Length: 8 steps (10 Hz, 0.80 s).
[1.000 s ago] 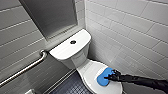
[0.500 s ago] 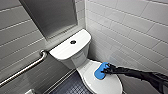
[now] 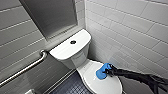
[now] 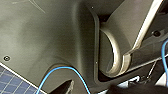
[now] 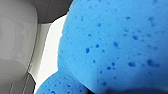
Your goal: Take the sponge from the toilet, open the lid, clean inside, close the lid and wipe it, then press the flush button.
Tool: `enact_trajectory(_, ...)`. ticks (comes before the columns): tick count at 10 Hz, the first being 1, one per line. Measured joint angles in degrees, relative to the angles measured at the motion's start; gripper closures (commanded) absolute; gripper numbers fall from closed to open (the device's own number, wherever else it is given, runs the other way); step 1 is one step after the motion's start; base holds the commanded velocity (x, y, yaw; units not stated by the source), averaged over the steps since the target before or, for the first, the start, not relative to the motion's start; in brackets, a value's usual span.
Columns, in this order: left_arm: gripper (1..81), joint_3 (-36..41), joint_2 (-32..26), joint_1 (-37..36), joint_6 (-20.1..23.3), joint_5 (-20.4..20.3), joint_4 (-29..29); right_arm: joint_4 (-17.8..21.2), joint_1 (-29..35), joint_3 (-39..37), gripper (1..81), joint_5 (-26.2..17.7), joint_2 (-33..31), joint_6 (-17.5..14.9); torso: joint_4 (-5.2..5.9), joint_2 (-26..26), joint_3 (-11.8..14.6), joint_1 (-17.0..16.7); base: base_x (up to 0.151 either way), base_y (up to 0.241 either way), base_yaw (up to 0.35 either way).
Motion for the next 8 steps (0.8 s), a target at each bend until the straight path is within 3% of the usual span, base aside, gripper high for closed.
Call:
enact_trajectory(3,1.0,0.0,0.3,0.0,0.0,0.0,0.0,0.0,-1.0,2.1,81.1,3.0,-1.6,2.6,0.0,0.0,0.0,0.0,0.0,0.0,0.0)
enact_trajectory(8,1.0,-0.1,1.1,0.0,0.0,0.0,0.0,-0.6,-5.2,16.7,81.1,7.3,-15.3,4.7,0.0,0.0,0.0,0.0,0.0,0.0,0.0)
